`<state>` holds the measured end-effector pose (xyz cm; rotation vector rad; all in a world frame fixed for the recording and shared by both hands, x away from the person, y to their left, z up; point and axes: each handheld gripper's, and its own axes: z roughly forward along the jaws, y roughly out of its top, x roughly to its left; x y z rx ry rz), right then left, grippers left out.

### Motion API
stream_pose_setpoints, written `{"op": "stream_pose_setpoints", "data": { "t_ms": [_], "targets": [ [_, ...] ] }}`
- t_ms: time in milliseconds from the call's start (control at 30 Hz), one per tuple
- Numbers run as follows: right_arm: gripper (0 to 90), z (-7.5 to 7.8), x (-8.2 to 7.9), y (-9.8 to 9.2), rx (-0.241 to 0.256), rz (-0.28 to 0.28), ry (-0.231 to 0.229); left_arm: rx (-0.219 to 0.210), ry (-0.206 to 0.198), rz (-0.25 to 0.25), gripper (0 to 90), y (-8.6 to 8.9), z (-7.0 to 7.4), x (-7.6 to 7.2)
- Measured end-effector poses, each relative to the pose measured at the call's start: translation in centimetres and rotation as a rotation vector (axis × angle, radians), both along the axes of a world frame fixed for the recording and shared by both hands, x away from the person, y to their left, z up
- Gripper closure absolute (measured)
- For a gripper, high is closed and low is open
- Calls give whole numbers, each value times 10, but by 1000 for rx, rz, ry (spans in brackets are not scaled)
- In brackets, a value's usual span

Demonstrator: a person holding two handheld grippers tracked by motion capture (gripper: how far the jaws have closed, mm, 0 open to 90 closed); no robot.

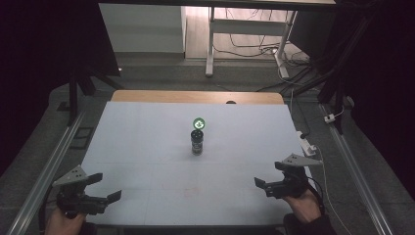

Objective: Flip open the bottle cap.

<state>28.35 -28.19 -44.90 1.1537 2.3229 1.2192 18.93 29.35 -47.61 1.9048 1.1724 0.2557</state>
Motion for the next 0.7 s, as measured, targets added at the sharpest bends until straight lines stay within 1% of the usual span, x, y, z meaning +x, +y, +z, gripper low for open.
{"op": "stream_pose_setpoints", "data": {
  "t_ms": [67, 133, 200, 267, 367, 433, 533, 633, 700],
  "targets": [
    [0, -2, -3, -5, -2, -13, 7, 11, 4, 14, 0, 2, -1, -3],
    [0, -3, -6, -9, -6, -24, 14, 32, 6, 27, 0, 4, -2, -4],
    [0, -5, -9, -12, -11, -28, 27, 37, 16, 31, 0, 5, -3, -6],
    [0, -7, -11, -14, -23, -31, 37, 49, 28, 35, 0, 6, -5, -7],
    [0, -9, -14, -15, -54, -34, 54, 53, 29, 44, 0, 7, -4, -10],
    [0, -8, -16, -16, -58, -38, 47, 65, 37, 52, 0, 8, -4, -12],
    [0, -8, -18, -18, -68, -49, 51, 67, 44, 56, 0, 9, -5, -13],
    [0, -9, -19, -19, -66, -53, 54, 64, 51, 55, 0, 10, -5, -12],
    [0, -9, -18, -19, -75, -53, 56, 57, 53, 54, 0, 10, -5, -11]
  ]
}}
